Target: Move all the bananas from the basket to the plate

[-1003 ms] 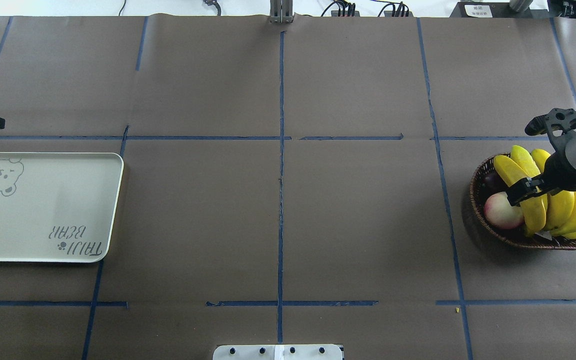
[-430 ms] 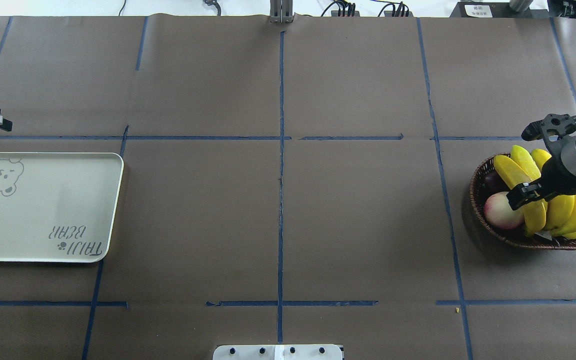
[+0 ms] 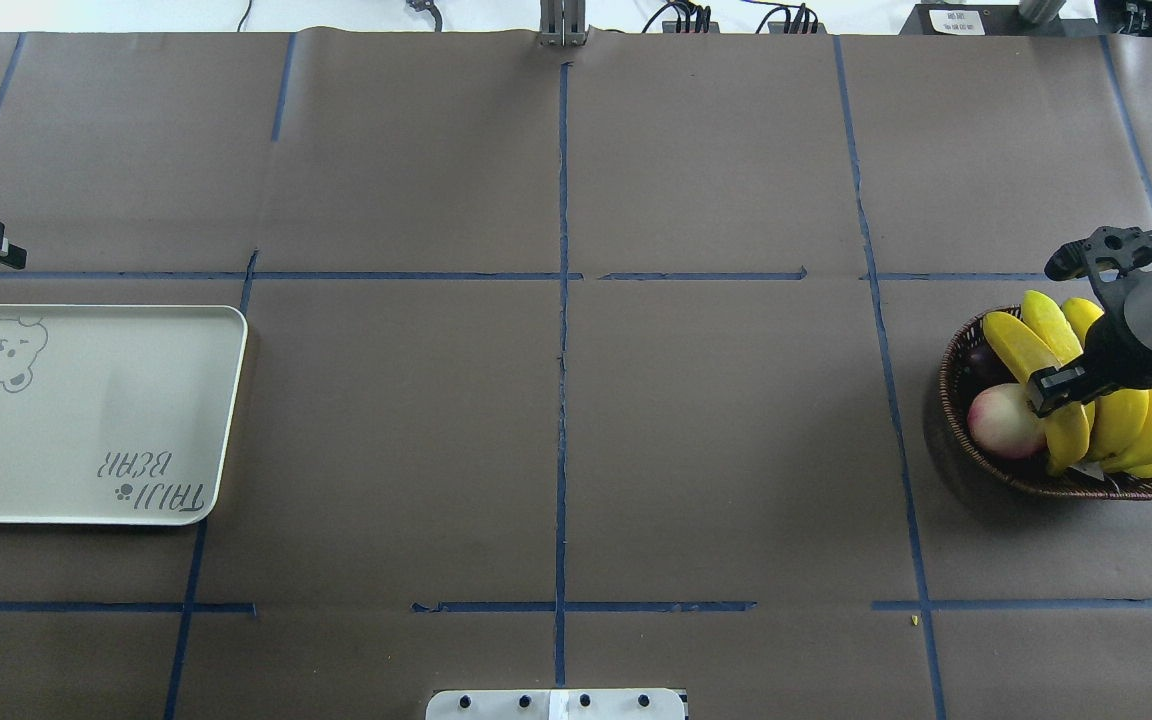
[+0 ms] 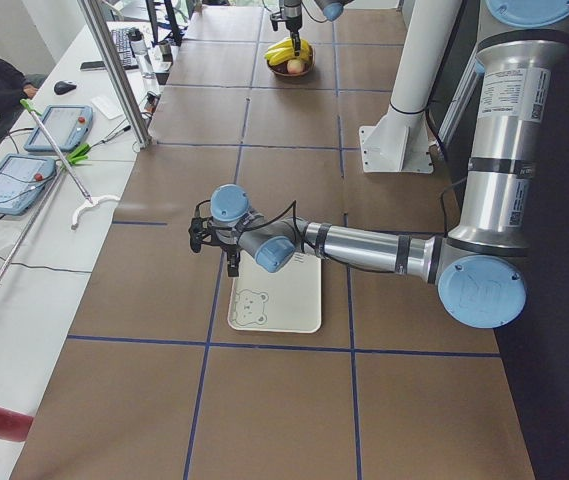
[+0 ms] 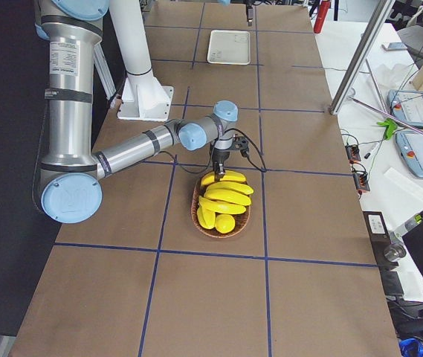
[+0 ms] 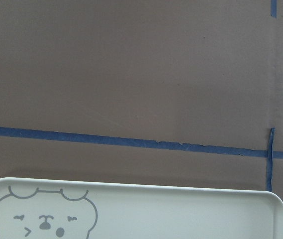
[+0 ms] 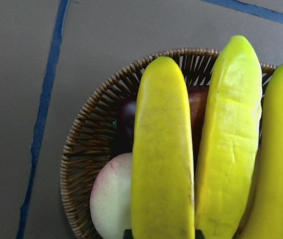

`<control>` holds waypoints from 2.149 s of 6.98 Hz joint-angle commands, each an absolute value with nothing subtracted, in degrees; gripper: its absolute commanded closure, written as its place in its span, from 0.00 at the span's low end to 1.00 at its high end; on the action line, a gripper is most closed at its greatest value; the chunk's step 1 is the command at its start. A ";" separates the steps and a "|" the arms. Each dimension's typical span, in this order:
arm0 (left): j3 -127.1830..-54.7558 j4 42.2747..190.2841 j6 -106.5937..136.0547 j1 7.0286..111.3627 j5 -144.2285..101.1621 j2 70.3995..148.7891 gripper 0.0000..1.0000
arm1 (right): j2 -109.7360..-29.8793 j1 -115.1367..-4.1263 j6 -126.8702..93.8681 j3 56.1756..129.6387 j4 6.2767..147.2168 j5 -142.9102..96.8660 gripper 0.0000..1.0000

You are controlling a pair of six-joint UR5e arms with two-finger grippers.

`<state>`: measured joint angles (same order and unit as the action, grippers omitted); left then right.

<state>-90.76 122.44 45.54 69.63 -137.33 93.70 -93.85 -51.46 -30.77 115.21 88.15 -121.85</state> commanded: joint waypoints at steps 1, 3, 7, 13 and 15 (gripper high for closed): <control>-90.70 122.43 46.40 69.43 -137.37 94.30 0.00 | -95.69 -52.90 -30.41 118.71 88.50 -121.90 0.94; -90.70 122.43 47.46 69.26 -137.29 94.92 0.00 | -98.08 -57.02 -29.88 125.05 88.86 -122.96 0.99; -89.92 132.03 71.54 61.12 -127.13 105.45 0.00 | -83.86 -48.73 -60.55 124.10 79.96 -123.68 0.98; -91.14 144.49 105.20 48.79 -118.12 119.60 0.00 | -72.72 -30.25 -79.10 113.48 53.26 -106.80 0.97; -91.41 144.32 105.29 43.79 -117.95 124.16 0.00 | -69.18 -29.09 -80.23 111.62 53.17 -105.56 0.97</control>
